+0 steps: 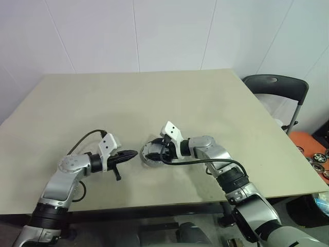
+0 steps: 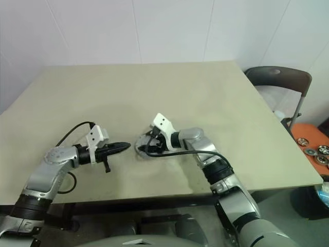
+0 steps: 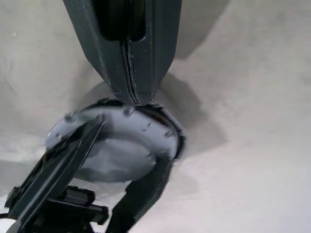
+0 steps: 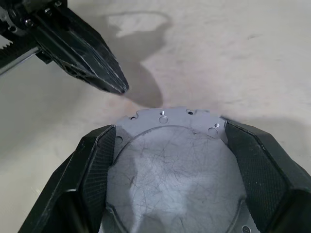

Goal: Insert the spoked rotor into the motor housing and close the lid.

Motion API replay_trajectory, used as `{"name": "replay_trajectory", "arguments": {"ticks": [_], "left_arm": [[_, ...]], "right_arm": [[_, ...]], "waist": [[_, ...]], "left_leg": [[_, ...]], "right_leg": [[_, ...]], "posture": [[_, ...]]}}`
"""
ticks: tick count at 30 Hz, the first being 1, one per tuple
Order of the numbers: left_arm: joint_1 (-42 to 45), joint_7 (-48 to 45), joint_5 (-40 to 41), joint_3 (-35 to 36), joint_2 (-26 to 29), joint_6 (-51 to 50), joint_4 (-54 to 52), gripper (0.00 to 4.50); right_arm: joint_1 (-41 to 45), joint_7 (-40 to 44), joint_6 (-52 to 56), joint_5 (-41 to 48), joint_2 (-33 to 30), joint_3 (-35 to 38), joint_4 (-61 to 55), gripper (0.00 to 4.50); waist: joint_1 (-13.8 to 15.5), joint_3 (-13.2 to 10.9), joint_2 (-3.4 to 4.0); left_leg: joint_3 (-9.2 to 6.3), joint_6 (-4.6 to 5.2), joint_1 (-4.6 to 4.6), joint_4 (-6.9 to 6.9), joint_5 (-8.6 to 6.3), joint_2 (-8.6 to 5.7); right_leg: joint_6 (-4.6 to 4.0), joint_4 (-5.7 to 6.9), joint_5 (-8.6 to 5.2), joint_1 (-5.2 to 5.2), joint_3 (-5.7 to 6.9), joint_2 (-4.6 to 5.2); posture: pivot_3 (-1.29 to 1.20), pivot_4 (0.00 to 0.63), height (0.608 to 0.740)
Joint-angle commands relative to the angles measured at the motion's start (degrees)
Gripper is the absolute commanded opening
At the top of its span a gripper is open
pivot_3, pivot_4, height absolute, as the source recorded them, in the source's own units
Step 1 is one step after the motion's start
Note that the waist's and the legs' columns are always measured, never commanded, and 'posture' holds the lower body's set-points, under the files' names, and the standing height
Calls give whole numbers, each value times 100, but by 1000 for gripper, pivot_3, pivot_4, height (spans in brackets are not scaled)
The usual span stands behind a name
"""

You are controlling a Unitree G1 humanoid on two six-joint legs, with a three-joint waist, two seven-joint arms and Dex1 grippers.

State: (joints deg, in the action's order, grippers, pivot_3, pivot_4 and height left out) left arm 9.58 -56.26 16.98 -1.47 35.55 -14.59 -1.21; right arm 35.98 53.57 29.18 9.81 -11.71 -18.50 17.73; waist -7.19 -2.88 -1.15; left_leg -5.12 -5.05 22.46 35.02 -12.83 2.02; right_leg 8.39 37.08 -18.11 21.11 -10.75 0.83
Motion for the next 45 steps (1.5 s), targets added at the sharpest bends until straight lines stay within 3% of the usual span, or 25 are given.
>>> {"name": "replay_trajectory", "arguments": {"ticks": [1,13,23,35,45], "left_arm": [[-4,-22,54,110,69,58,-121,0],[-28,33,2,-7,-1,6,-183,0],[10,4,-65,-61,27,-18,-155,0],[-3,44,-63,-106,17,-52,-186,0],[23,35,-94,-134,24,-65,-161,0]], "right_arm": [[263,-32,-81,88,72,202,6,3230],[99,-701,-729,-360,229,156,482,3230],[-91,43,-229,70,-14,120,-17,3230],[-6,-427,-570,-261,79,149,232,3230],[-63,-166,-439,-276,-37,70,212,3230]], "waist": [[1,-1,1],[-12,-1,0],[2,0,0],[1,0,0],[3,0,0]], "left_leg": [[0,0,0,0,0,0],[0,0,-2,6,0,0],[0,0,-2,5,0,0],[0,0,-2,2,0,0],[0,0,-2,3,0,0]], "right_leg": [[0,0,0,0,0,0],[-3,1,-1,-2,0,-1],[-1,0,-1,-5,0,0],[-6,0,-3,-2,0,0],[-3,0,-2,-4,0,0]], "posture": [[0,0,740],[0,0,740],[0,0,740],[0,0,740],[0,0,740]]}}
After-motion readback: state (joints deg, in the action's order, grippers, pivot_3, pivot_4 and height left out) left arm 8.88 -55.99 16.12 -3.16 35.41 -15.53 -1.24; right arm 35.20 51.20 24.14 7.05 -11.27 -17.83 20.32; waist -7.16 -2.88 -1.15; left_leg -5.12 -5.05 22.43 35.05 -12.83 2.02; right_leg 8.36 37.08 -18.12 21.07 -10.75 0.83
